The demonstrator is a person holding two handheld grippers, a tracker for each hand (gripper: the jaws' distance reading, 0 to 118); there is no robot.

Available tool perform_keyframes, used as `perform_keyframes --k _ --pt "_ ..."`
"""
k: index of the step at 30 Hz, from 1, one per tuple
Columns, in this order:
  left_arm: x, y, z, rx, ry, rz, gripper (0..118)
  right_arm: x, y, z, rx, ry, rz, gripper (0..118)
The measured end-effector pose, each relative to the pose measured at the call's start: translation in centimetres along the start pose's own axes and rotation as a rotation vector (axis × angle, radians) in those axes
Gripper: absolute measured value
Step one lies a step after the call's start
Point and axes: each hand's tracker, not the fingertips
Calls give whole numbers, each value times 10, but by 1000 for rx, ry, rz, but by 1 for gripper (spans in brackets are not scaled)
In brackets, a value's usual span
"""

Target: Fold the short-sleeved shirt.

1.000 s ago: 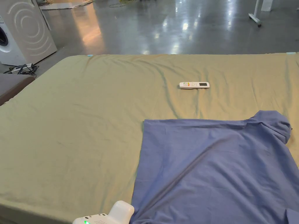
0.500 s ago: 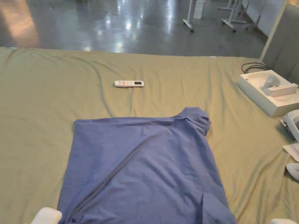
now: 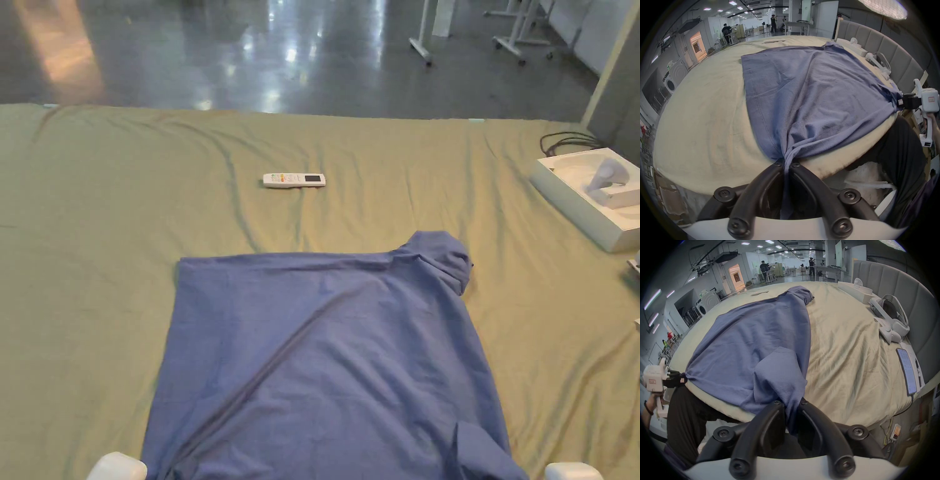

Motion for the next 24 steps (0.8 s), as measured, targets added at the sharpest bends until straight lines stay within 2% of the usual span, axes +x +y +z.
perform_keyframes --k 4,7,13,17,22,23,24 --pt "-11 -10 14 35 -89 71 4 10 -3 13 40 43 -89 11" --pt "-14 0 26 63 -103 84 4 15 11 24 65 86 -150 11" --pt "-27 68 39 135 -115 39 4 20 80 29 121 141 -159 11" --pt "-49 126 13 149 -67 41 4 20 136 -1 126 132 -131 11" --pt "-76 190 -47 104 -77 128 4 31 189 -70 38 133 -204 11" --pt "-79 198 -59 80 -74 144 6 33 194 -83 20 134 -216 12" --pt "-83 205 -74 38 -91 167 15 31 199 -95 3 135 -222 13"
